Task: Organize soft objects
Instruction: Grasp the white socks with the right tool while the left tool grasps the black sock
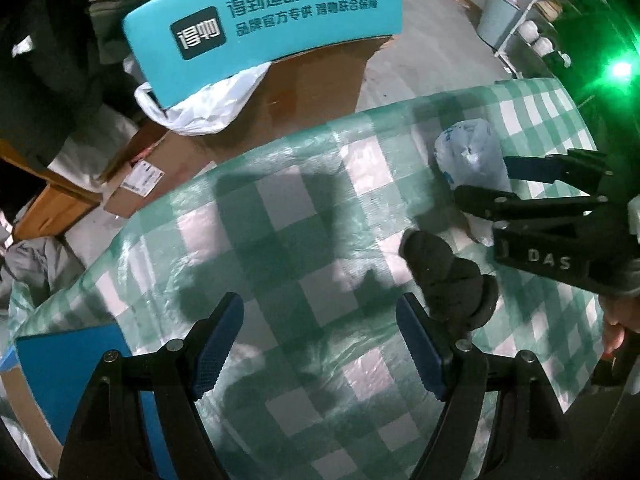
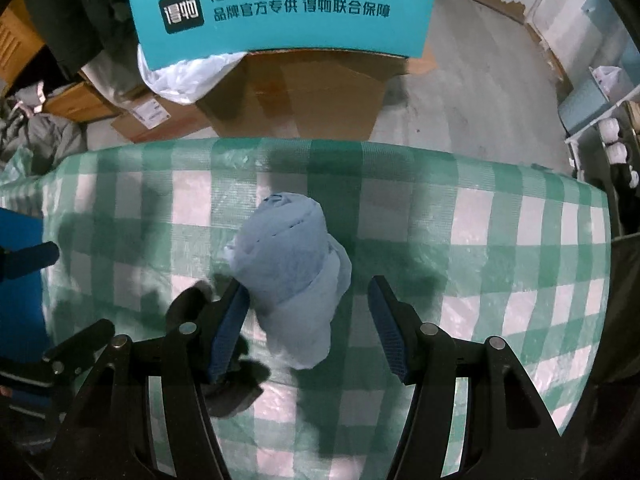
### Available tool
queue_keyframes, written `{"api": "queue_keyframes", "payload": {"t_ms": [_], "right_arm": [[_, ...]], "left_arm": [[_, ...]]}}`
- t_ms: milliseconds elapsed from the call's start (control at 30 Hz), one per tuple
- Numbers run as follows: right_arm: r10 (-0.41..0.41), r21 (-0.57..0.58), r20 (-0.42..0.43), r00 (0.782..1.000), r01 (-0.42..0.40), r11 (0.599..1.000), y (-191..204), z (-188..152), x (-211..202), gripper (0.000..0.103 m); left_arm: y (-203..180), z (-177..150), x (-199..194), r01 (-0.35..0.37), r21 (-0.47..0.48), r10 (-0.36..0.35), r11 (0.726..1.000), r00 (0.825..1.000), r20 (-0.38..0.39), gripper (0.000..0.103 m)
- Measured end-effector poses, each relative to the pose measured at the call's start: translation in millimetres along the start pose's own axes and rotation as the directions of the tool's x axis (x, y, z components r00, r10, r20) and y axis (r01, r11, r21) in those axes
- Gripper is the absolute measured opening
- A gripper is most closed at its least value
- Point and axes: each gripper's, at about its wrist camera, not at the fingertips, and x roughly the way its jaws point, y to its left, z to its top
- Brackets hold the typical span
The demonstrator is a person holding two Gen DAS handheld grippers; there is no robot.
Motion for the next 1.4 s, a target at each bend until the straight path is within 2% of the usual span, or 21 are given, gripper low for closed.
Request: {"api": "queue_keyframes", "payload": {"t_ms": [133,167,200,333,533,667,800,1033,1300,1400], "right_arm": [[-0.001,-0.011,-0.010,1.000,0.001,1.000,-0.4,-0.7,6.5,0.058],[0.003,-0.007,-0.008,1.000,-0.003,1.000,-1.6,-0.8,6.7,0.053],[0.012,-0.002,-0.006,1.000,-0.012,1.000,-3.2,-1.0,6.8,0.041],[0.018,0.006,-0.013,1.000,-0.018,1.000,-7.3,-6.0,5.9,0.038],[-0.008,0.010,0.005,1.000,0.008,1.000,-13.9,-18.8,-6.3,0.038],[-0.030,0.029,0.016,0.999,0.030,0.999,-25.9,-33.2,-18.2,0.038],[-0.028,0.061,0.030,0.999,0.026,0.998,-40.7,-46.8,-29.1,0.038],[-0.014,0.108,0.042,0.999,0.009,0.994,-58.2,-67.0,-44.8,0.038],[0.006,0.118,0.043,0.999,-0.011,0.993,-63.6,-81.7,-52.1,0.038],[0.007,0.111,0.044,0.999,-0.012,0.994,-63.1,-84.2,-54.8,0.038]], "left_arm": [[-2.0,0.7,7.4,0.013,-0.004,-0.013,1.000,1.000,-0.017,0.080],[-3.1,1.3,8.0,0.020,-0.007,-0.020,1.000,1.000,-0.020,0.080],[-3.8,2.4,8.2,0.025,-0.008,-0.025,1.000,0.999,-0.021,0.080],[-9.8,2.8,3.3,0.046,-0.004,-0.046,0.999,0.999,-0.005,0.080],[-26.2,10.3,-1.1,0.100,-0.033,-0.101,0.994,0.995,-0.005,0.082],[-38.4,10.1,4.7,0.072,-0.035,-0.072,0.997,0.997,-0.005,0.083],[-51.4,9.4,10.6,0.103,-0.051,-0.104,0.993,0.994,-0.017,0.083],[-65.0,10.3,30.0,0.076,-0.059,-0.078,0.995,0.996,-0.043,0.083],[-74.3,4.1,42.2,0.091,-0.037,-0.093,0.995,0.995,-0.035,0.083],[-80.4,1.1,39.7,0.091,-0.001,-0.091,0.996,0.996,-0.011,0.072]]}}
